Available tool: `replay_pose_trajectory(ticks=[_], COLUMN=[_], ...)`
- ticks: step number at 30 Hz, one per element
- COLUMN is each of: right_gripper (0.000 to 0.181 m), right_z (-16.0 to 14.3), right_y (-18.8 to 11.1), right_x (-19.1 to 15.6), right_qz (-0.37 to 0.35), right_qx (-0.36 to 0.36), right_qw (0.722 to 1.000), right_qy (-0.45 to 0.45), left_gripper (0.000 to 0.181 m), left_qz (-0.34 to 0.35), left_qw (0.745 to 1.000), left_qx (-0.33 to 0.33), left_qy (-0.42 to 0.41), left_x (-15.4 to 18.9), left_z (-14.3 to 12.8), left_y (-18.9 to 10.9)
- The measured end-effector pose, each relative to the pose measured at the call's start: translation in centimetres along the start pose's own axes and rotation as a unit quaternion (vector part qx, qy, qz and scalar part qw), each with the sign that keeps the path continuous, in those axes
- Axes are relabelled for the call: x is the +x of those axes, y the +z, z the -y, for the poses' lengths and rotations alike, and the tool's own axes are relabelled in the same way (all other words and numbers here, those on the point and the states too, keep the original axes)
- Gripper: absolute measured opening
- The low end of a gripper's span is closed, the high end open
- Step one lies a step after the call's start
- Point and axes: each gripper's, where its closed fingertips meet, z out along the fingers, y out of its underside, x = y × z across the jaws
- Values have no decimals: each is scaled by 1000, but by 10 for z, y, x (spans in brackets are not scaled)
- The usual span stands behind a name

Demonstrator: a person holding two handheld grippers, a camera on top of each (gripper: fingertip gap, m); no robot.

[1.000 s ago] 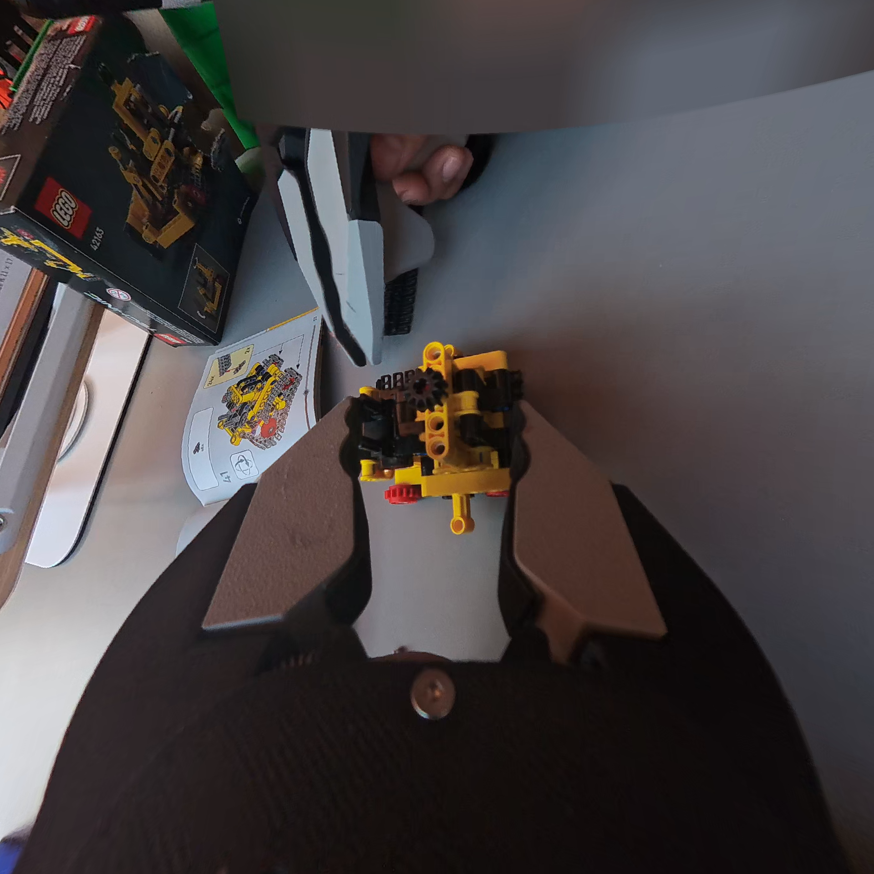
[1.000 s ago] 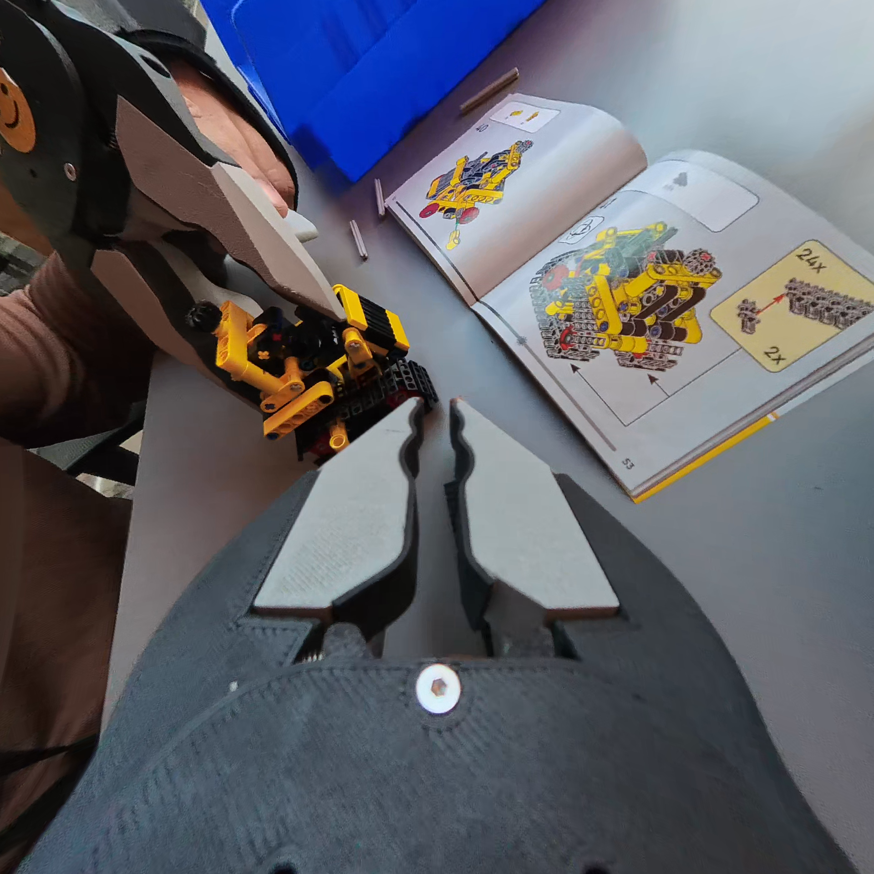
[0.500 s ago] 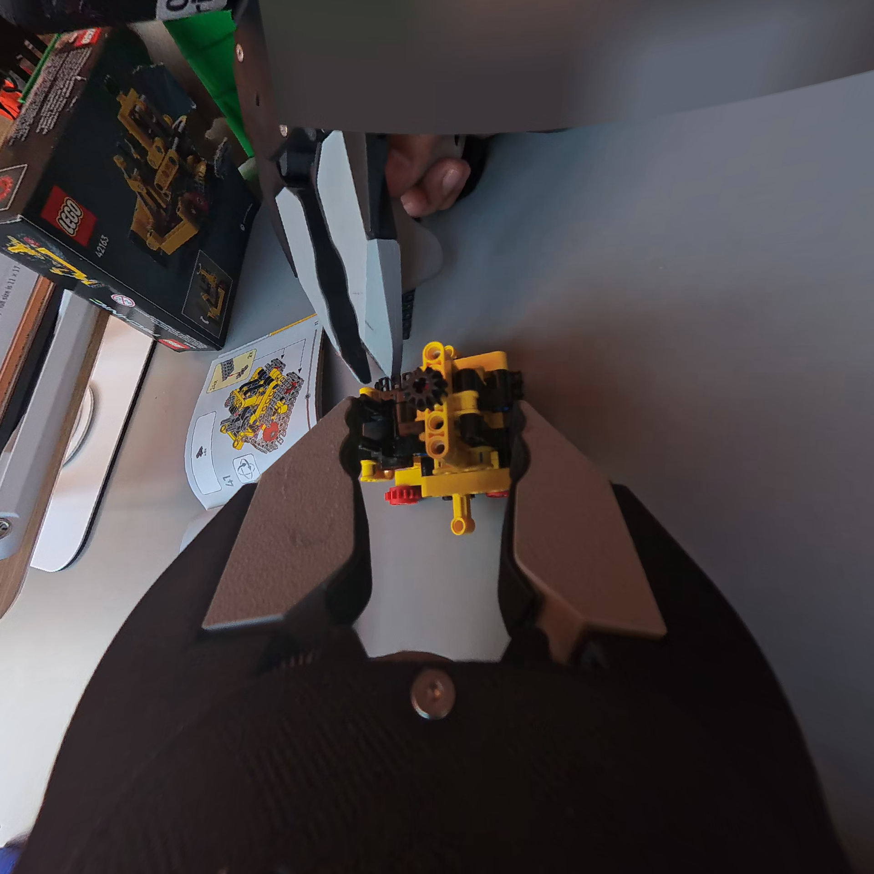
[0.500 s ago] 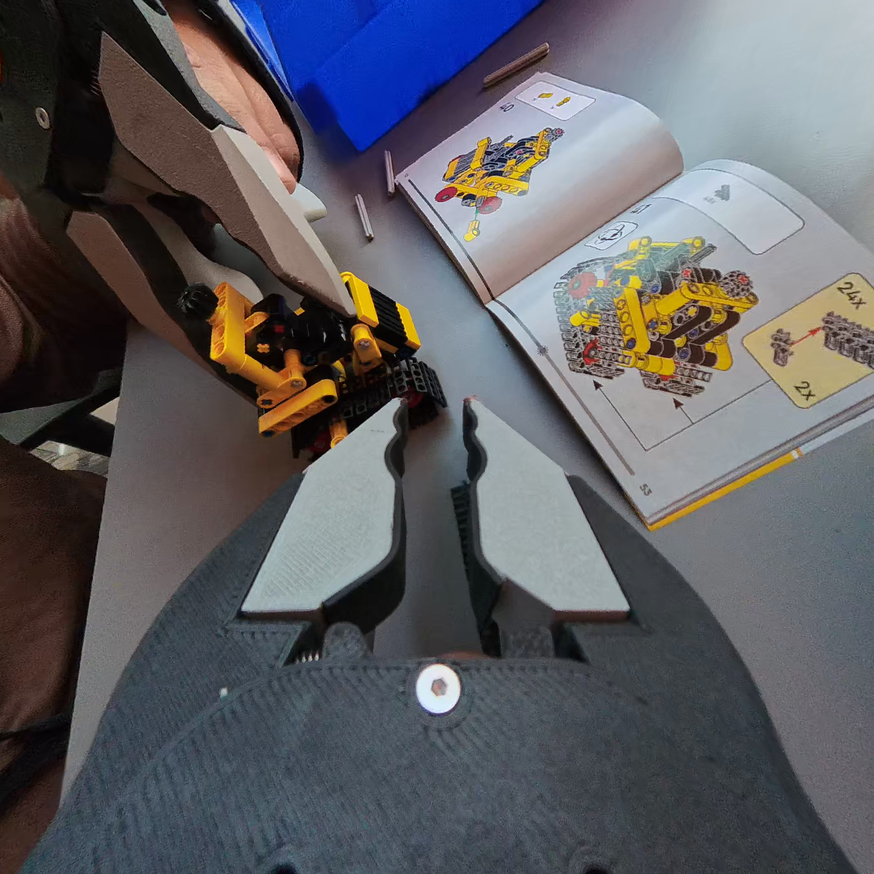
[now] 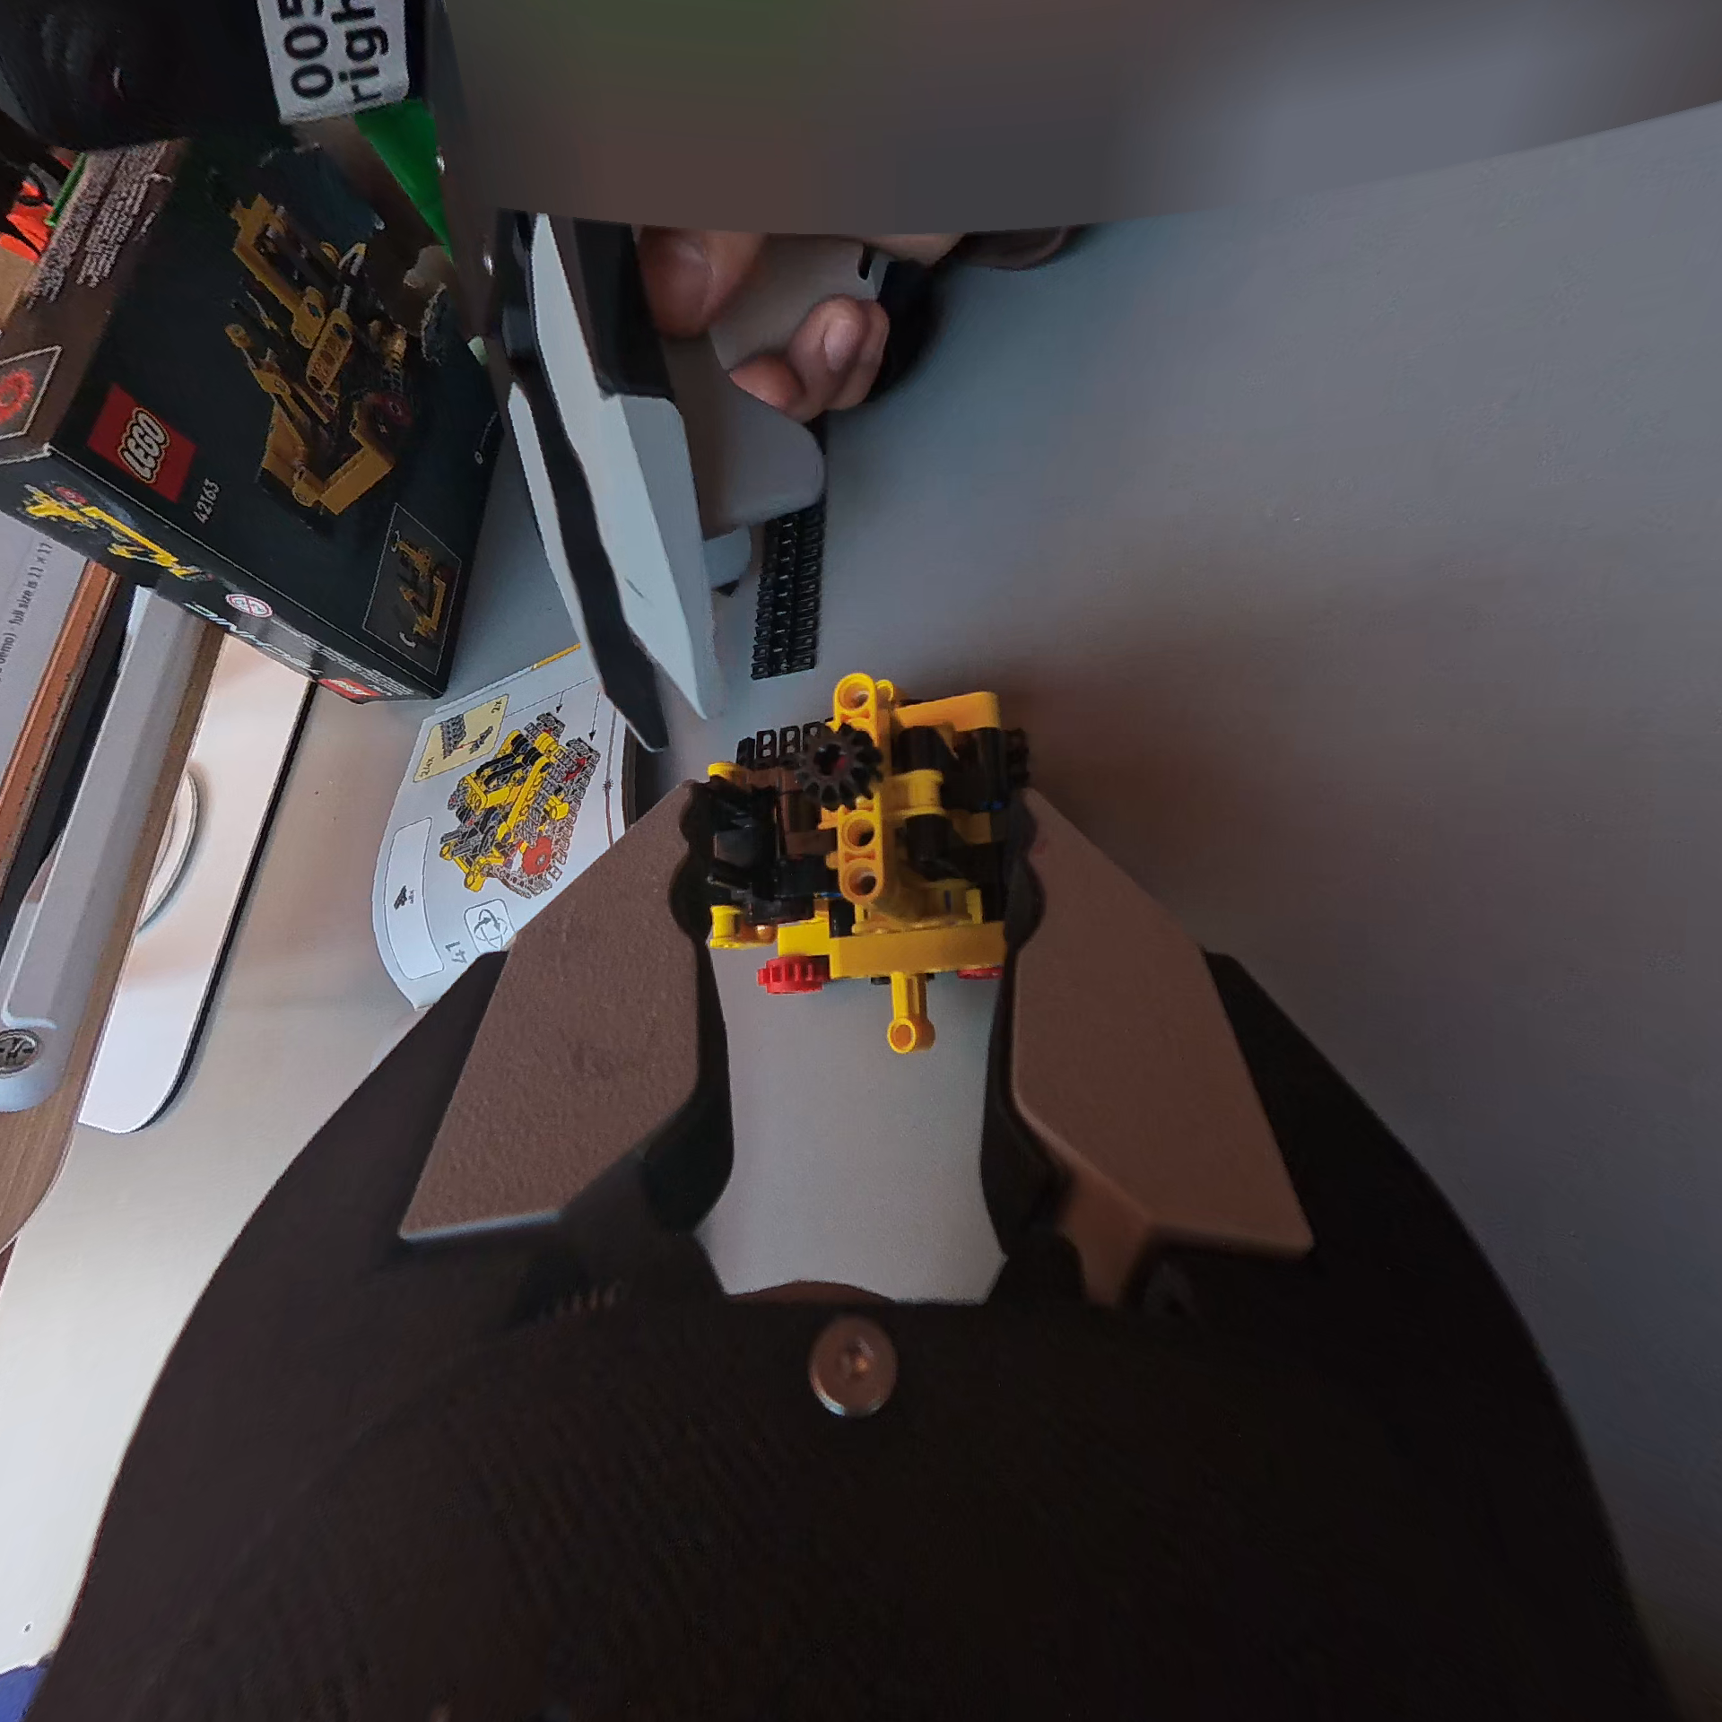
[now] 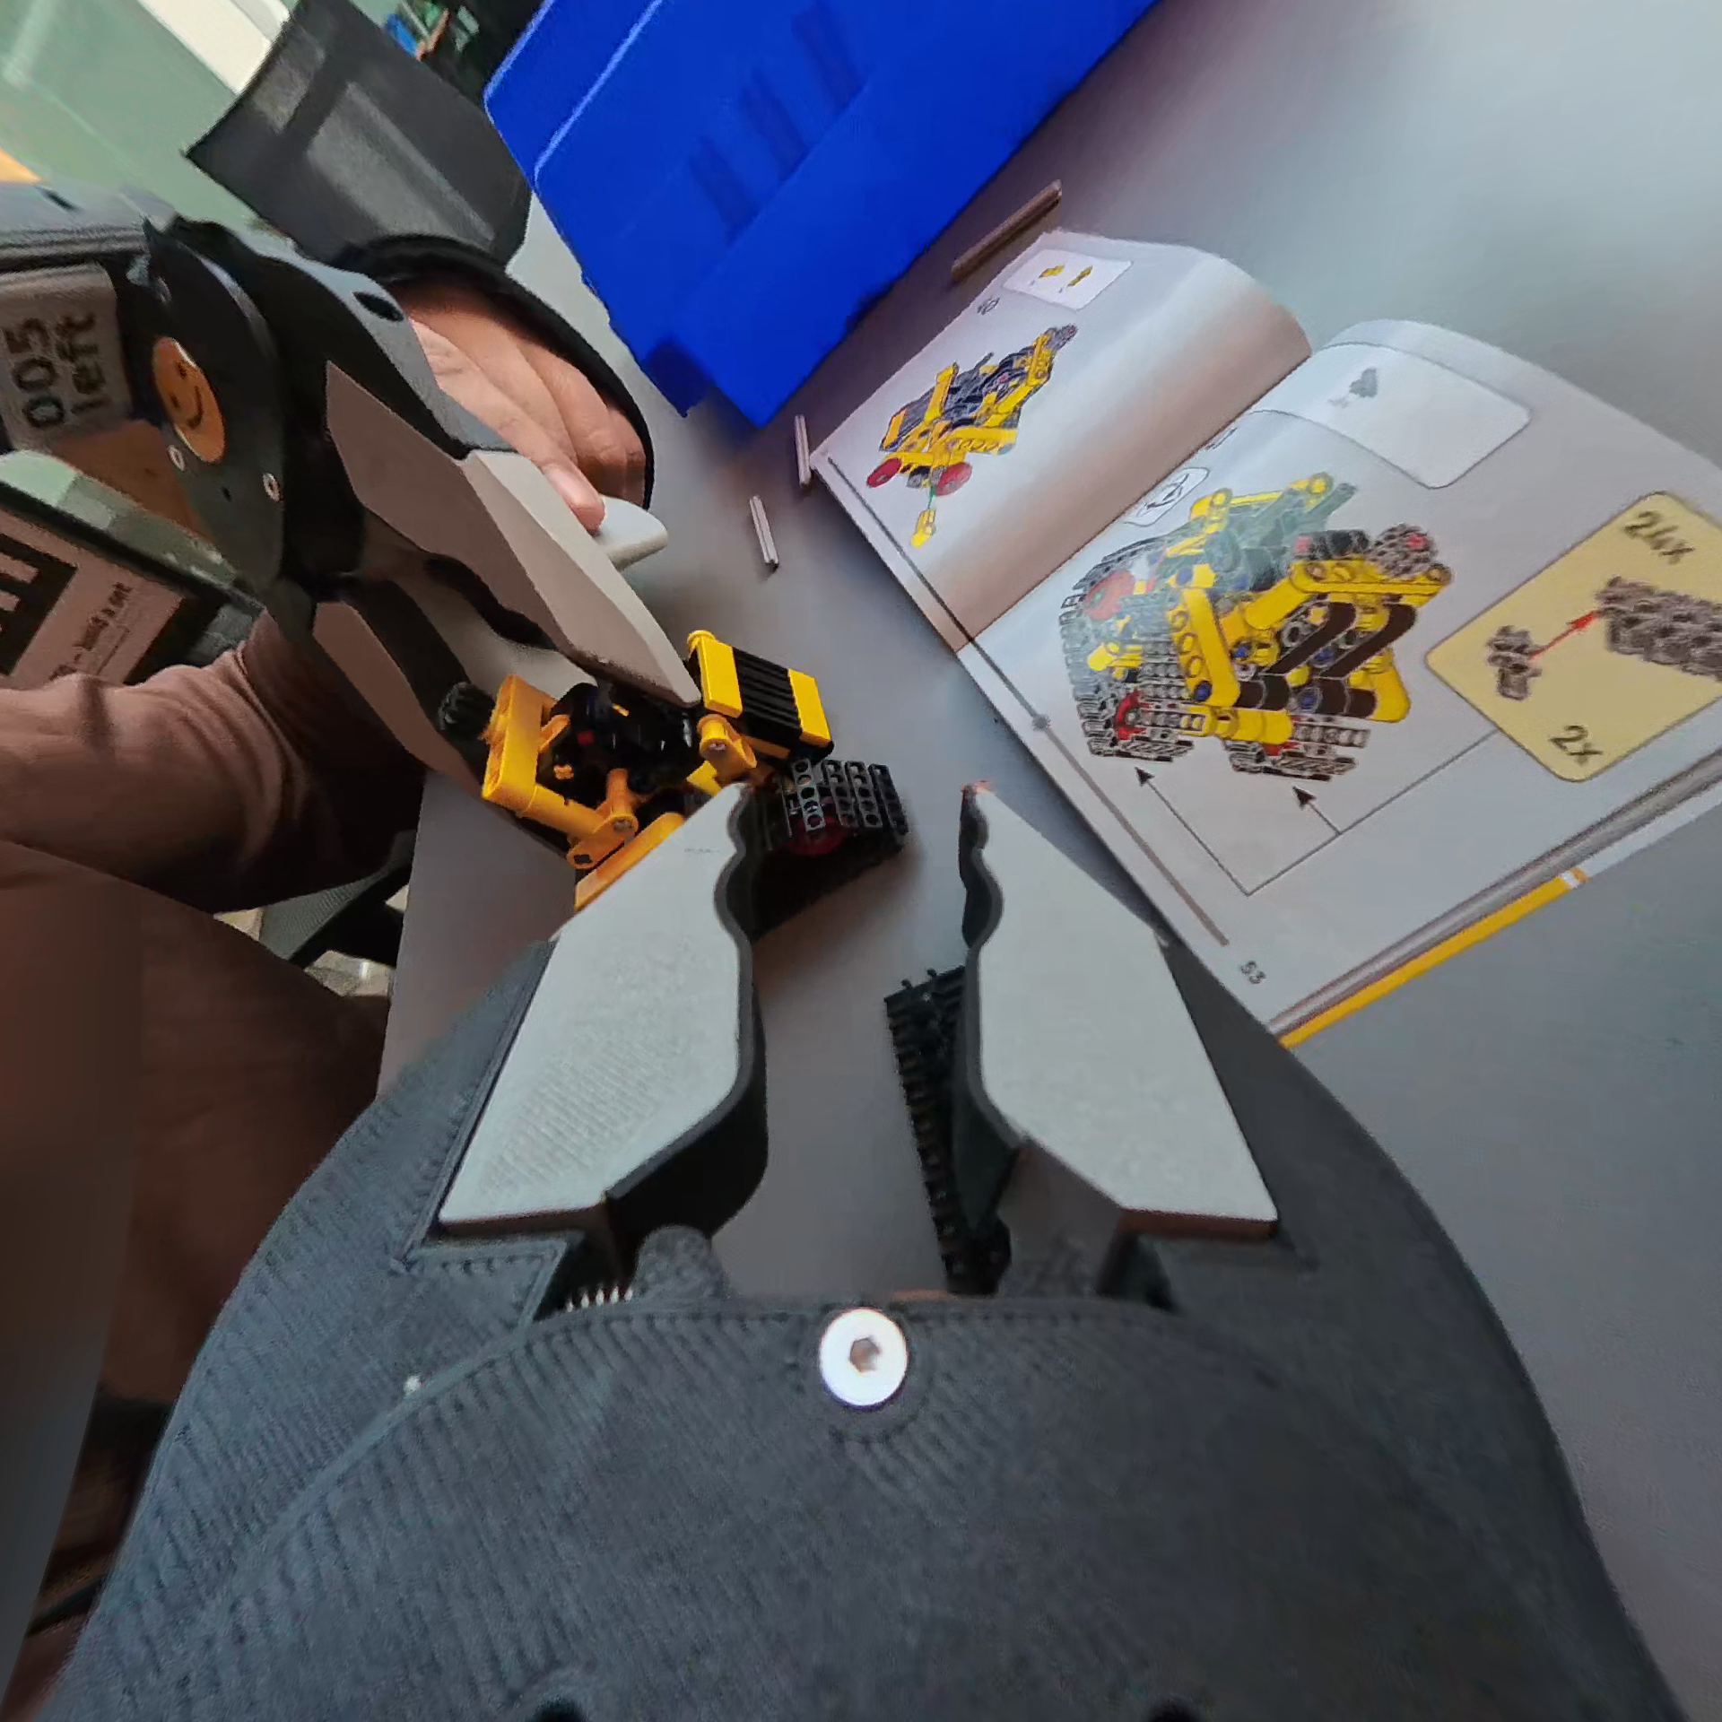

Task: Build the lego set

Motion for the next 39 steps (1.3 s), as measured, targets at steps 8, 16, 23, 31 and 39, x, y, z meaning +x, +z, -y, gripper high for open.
replay_pose_trajectory(ticks=[8, 16, 23, 31, 39], right_gripper=[36, 29, 21, 16, 14], right_z=[-9, -49, -53, -42, -30], right_y=[-3, -22, -6, -6, -5], right_x=[-10, -65, -63, -43, -41], right_qz=[-11, -28, -37, -17, 4], right_qx=[-13, 18, 18, 51, 74], right_qw=[1000, 986, 999, 992, 988], right_qy=[0, -161, -16, 113, 133], left_gripper=[60, 60, 61, 60, 60], left_qz=[1, 3, 11, 14, 15], left_qw=[1000, 1000, 1000, 1000, 1000], left_qx=[-1, 0, -3, -6, -8], left_qy=[-1, -6, 9, 12, 11], left_x=[0, -1, 0, 0, 0], left_z=[0, 0, 0, 0, 0], left_y=[0, 1, 0, 0, 0])
